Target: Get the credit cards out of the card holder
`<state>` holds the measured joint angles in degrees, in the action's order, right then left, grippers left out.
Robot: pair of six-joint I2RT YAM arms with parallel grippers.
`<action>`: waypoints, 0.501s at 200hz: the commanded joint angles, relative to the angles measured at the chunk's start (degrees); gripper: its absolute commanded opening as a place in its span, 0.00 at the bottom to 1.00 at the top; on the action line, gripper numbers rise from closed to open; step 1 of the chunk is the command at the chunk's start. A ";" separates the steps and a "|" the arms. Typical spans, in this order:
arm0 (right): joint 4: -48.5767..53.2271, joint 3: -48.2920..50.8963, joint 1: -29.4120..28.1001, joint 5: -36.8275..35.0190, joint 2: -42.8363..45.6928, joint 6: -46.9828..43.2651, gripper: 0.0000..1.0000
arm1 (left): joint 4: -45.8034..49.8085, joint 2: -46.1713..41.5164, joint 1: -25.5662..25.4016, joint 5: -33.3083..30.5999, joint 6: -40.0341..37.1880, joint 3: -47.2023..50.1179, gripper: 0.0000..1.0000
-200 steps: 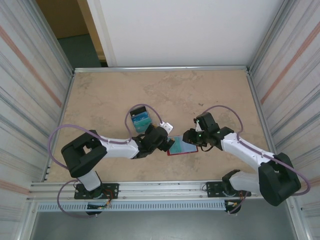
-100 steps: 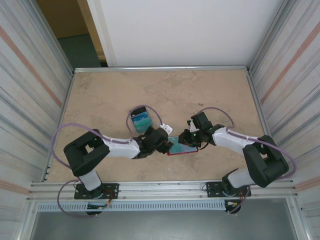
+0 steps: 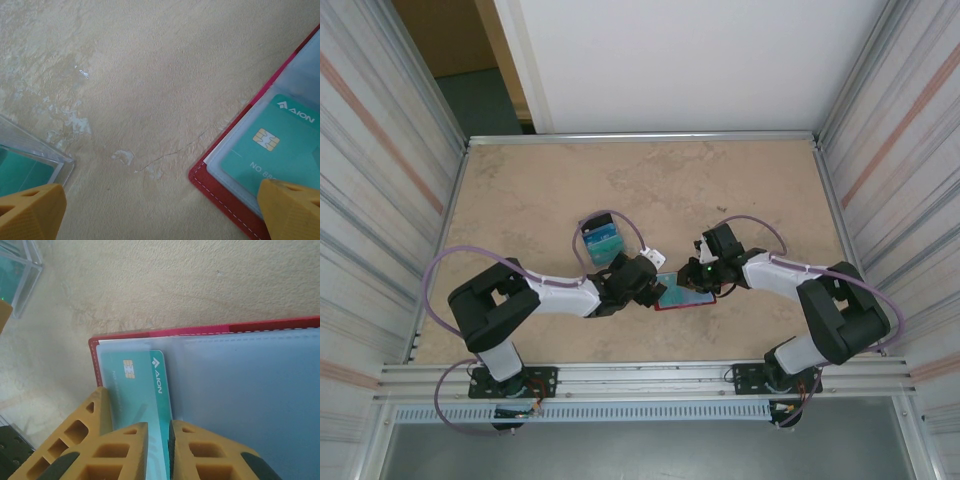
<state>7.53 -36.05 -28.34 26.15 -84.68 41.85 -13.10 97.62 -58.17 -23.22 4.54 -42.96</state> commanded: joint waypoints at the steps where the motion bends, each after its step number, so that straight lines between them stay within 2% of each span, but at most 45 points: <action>1: -0.94 1.33 0.56 1.71 -1.25 1.00 0.18 | 2.95 0.68 0.16 -1.90 0.03 -0.90 0.99; 48: -1.06 2.02 0.80 1.27 -2.27 0.95 0.18 | 3.35 0.79 -0.06 -2.07 0.05 -1.07 0.99; 100: -7.21 3.66 1.67 6.96 -3.18 2.92 0.18 | 4.09 1.24 -0.45 -2.53 -0.32 -1.68 0.99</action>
<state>3.01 -33.67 -27.29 29.63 -86.78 42.89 -11.75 97.62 -58.24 -24.10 4.51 -43.70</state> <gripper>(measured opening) 0.179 0.986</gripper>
